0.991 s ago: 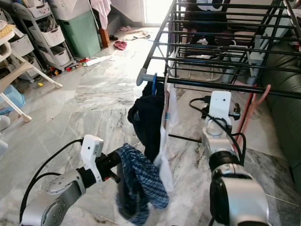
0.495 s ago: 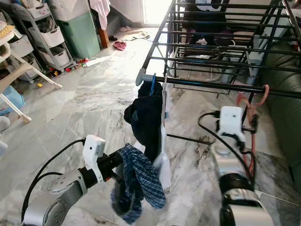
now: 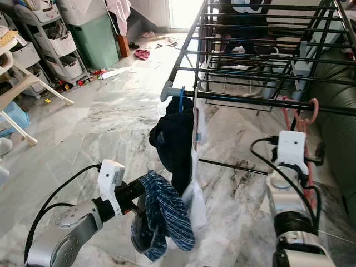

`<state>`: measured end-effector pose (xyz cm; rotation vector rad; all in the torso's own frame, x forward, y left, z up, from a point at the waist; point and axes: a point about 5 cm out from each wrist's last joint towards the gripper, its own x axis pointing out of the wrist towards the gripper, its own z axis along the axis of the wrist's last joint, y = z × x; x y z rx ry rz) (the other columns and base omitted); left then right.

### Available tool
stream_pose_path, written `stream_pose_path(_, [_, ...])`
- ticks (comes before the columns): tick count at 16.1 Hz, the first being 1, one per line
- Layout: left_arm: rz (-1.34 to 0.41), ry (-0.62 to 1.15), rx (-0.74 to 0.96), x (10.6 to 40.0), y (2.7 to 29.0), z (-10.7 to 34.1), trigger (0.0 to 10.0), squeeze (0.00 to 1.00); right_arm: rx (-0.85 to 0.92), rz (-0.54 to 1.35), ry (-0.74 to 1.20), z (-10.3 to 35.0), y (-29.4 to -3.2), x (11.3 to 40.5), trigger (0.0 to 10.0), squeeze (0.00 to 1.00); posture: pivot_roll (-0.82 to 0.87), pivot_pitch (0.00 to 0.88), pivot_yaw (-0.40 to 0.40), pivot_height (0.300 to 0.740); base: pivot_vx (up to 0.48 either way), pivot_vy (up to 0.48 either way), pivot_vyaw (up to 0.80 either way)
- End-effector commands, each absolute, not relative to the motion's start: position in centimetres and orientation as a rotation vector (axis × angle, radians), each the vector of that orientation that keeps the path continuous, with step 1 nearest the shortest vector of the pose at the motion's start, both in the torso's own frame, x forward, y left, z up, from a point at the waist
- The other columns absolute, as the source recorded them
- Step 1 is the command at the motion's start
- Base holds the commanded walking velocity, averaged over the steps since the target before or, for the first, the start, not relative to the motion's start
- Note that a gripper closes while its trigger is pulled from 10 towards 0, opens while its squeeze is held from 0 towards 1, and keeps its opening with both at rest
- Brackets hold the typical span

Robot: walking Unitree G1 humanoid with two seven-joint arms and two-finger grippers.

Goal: Hang hanger

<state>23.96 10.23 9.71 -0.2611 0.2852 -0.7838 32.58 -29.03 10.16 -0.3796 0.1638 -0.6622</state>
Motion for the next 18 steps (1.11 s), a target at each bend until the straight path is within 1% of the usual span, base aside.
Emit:
stream_pose_path(1, [-0.794, 0.279, -0.240, 24.0, 10.3, 9.8, 10.0, 0.00, -0.353, -0.662, 0.195, 10.3, -29.6, 32.8, 10.0, 0.00, -0.07, 0.063, 0.071, 0.740, 0.000, 0.000, 0.00])
stream_pose_path(3, [-0.789, 0.281, -0.239, 23.9, 10.4, 9.7, 10.0, 0.00, -0.359, -0.665, 0.228, 10.4, -31.1, 32.5, 10.0, 0.00, -0.07, 0.064, 0.068, 0.740, 0.000, 0.000, 0.00])
stream_pose_path(6, [-0.786, 0.285, -0.238, 23.8, 10.4, 9.6, 10.0, 0.00, -0.356, -0.630, 0.265, 10.8, -32.1, 32.6, 9.9, 0.00, -0.07, 0.065, 0.067, 0.740, 0.000, 0.000, 0.00])
stream_pose_path(7, [-0.786, 0.286, -0.237, 23.8, 10.4, 9.6, 10.0, 0.00, -0.347, -0.606, 0.276, 11.0, -32.3, 32.8, 3.7, 0.00, -0.07, 0.065, 0.067, 0.740, 0.000, 0.000, 0.00])
stream_pose_path(8, [-0.786, 0.287, -0.234, 23.8, 10.4, 9.6, 10.0, 0.00, -0.331, -0.552, 0.285, 11.6, -32.4, 33.3, 0.0, 0.00, -0.07, 0.065, 0.066, 0.740, 0.000, 0.000, 0.00])
stream_pose_path(10, [-0.782, 0.287, -0.230, 23.8, 10.4, 9.6, 10.0, 0.00, -0.332, -0.516, 0.254, 13.2, -32.9, 34.0, 0.0, 0.00, -0.07, 0.065, 0.065, 0.740, 0.000, 0.000, 0.00])
stream_pose_path(11, [-0.780, 0.289, -0.229, 23.8, 10.4, 9.5, 10.0, 0.00, -0.329, -0.481, 0.278, 13.7, -33.1, 34.3, 0.0, 0.00, -0.07, 0.065, 0.062, 0.740, 0.000, 0.000, 0.00])
stream_pose_path(13, [-0.778, 0.291, -0.228, 23.8, 10.3, 9.4, 10.0, 0.00, -0.322, -0.464, 0.289, 14.1, -33.5, 34.3, 0.8, 0.00, -0.08, 0.065, 0.059, 0.740, 0.000, 0.000, 0.00])
stream_pose_path(14, [-0.778, 0.291, -0.228, 23.8, 10.3, 9.4, 10.0, 0.00, -0.330, -0.449, 0.296, 14.2, -33.6, 34.3, 2.5, 0.00, -0.08, 0.064, 0.058, 0.740, 0.000, 0.000, 0.00])
stream_pose_path(15, [-0.775, 0.291, -0.226, 23.8, 10.3, 9.3, 10.0, 0.00, -0.315, -0.437, 0.307, 14.2, -33.7, 34.3, 3.5, 0.00, -0.08, 0.063, 0.057, 0.740, 0.000, 0.000, 0.00])
stream_pose_path(16, [-0.775, 0.292, -0.226, 23.8, 10.3, 9.3, 10.0, 0.00, -0.307, -0.433, 0.307, 14.2, -33.7, 34.4, 3.5, 0.00, -0.08, 0.063, 0.057, 0.740, 0.000, 0.000, 0.00])
stream_pose_path(17, [-0.772, 0.294, -0.222, 23.8, 10.4, 9.3, 10.0, 0.00, -0.308, -0.408, 0.322, 14.0, -33.6, 34.3, 10.0, 0.00, -0.08, 0.065, 0.057, 0.740, 0.000, 0.000, 0.00])
stream_pose_path(18, [-0.771, 0.296, -0.219, 23.8, 10.4, 9.2, 10.0, 0.00, -0.307, -0.395, 0.336, 13.7, -33.6, 34.3, 10.0, 0.00, -0.08, 0.064, 0.058, 0.740, 0.000, 0.000, 0.00])
